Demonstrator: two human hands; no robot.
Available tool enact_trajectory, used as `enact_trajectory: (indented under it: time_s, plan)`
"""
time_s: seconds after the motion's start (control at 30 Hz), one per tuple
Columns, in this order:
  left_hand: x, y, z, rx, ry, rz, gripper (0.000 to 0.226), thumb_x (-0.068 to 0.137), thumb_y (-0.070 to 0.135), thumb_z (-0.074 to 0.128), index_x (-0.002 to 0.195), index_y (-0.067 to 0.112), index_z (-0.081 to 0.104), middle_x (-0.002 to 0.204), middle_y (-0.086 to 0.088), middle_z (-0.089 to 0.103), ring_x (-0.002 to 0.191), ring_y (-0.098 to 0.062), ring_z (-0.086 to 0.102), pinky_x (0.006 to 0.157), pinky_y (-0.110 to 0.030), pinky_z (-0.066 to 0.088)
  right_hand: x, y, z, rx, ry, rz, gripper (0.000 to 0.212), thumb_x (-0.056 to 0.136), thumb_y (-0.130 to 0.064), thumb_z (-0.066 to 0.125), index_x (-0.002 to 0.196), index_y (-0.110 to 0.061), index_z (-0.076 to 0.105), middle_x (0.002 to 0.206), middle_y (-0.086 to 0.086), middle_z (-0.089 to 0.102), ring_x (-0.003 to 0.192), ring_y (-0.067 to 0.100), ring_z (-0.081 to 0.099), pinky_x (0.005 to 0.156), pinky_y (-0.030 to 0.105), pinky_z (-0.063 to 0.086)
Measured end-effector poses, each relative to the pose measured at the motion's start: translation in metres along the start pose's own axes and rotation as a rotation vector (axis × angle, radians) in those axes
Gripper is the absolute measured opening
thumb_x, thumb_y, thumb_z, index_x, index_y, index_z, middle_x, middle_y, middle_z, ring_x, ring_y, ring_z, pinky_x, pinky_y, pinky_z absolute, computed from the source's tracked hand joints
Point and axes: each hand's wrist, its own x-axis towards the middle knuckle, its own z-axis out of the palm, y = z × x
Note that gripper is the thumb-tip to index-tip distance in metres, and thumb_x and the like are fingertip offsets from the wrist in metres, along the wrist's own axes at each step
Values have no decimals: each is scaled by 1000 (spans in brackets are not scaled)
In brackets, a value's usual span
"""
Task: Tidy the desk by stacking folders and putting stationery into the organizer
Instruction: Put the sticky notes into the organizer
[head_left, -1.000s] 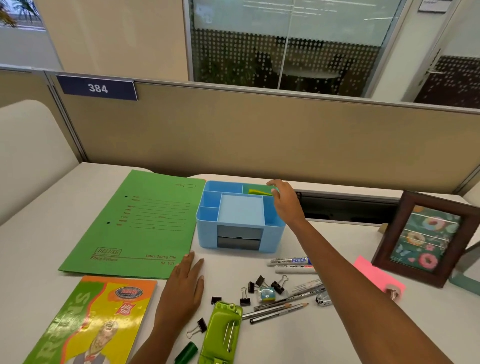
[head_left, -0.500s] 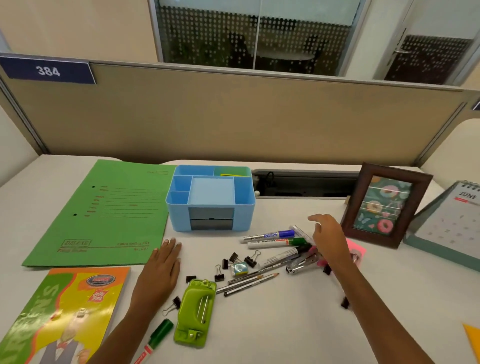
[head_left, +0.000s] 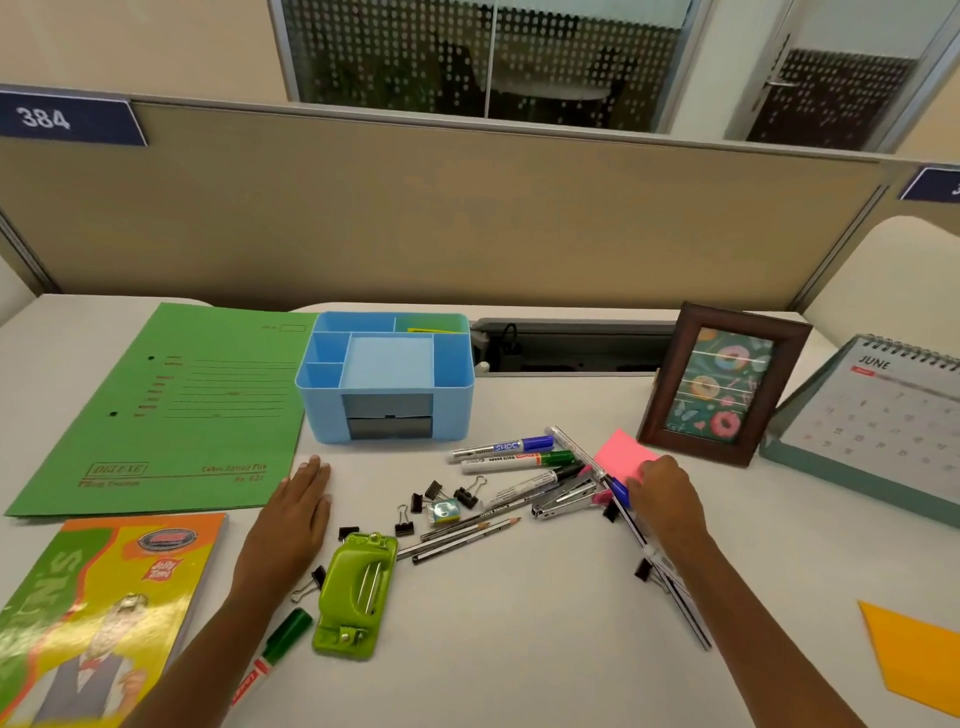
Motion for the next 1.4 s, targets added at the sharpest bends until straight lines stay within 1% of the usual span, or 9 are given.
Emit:
enact_trajectory:
  time_s: [0.1, 0.2, 0.3, 0.5, 0.63, 0.8, 0.97, 1.13, 1.4]
  plan:
    - [0, 0, -1, 4, -7, -21, 45, 96, 13, 43, 140, 6, 34, 148, -11, 31, 136, -26, 29, 109, -29, 12, 3, 2, -3, 53, -5, 29, 30, 91, -21, 46, 94, 4, 63, 89, 14, 55, 89, 30, 61, 72, 31, 46]
    - [0, 2, -2, 8, -22, -39, 45, 96, 14, 43, 140, 8, 34, 148, -10, 31, 136, -25, 29, 109, -29, 12, 10, 7, -11, 164, -12, 103, 33, 87, -25, 57, 104, 3, 60, 107, 20, 58, 97, 32, 59, 87, 39, 49]
    - [0, 2, -3, 17, -31, -34, 45, 96, 13, 43, 140, 6, 35, 147, -11, 32, 136, -26, 30, 109, -29, 12, 13, 12, -16, 141, -104, 132, 58, 81, -34, 65, 123, 0, 44, 122, 22, 46, 114, 35, 49, 93, 41, 43]
    - [0, 4, -6, 22, -32, -39, 44, 94, 9, 45, 138, 4, 38, 145, -13, 35, 134, -29, 33, 109, -33, 17, 22, 16, -17, 15, -187, 118, 71, 74, -52, 67, 119, 0, 47, 121, 19, 47, 114, 31, 47, 92, 36, 43]
    - [-2, 6, -8, 19, -27, -36, 43, 95, 9, 45, 137, 4, 39, 145, -13, 36, 133, -29, 34, 109, -35, 19, 27, 18, -15, 109, -219, 148, 83, 63, -51, 76, 121, -2, 44, 122, 16, 52, 115, 32, 49, 92, 39, 44]
    - [-2, 8, -9, 19, -30, -35, 47, 91, 20, 36, 133, 0, 44, 141, -17, 41, 129, -33, 41, 107, -37, 23, 26, 10, -13, 192, -196, 67, 57, 69, -31, 77, 111, -1, 54, 110, 18, 60, 101, 33, 57, 85, 42, 49]
    - [-2, 7, -9, 25, -16, -32, 52, 87, 23, 31, 132, 0, 46, 140, -17, 43, 128, -32, 42, 105, -32, 19, 22, -14, -37, 287, 16, -80, 26, 79, -13, 65, 98, 5, 60, 96, 24, 60, 73, 27, 53, 61, 29, 42]
    - [-1, 8, -9, 27, -3, -26, 53, 87, 23, 30, 133, 1, 45, 141, -15, 42, 129, -31, 41, 105, -31, 18, 14, -68, -77, 369, 35, -228, 16, 89, -13, 52, 101, -2, 52, 87, 11, 54, 76, 22, 52, 66, 30, 40]
    - [-2, 4, -7, 50, 4, -7, 54, 86, 27, 27, 119, -2, 59, 124, -19, 58, 110, -34, 58, 94, -41, 32, 39, -187, -120, 640, 189, -476, 21, 81, -11, 61, 99, -5, 53, 95, 7, 57, 84, 24, 51, 78, 37, 42]
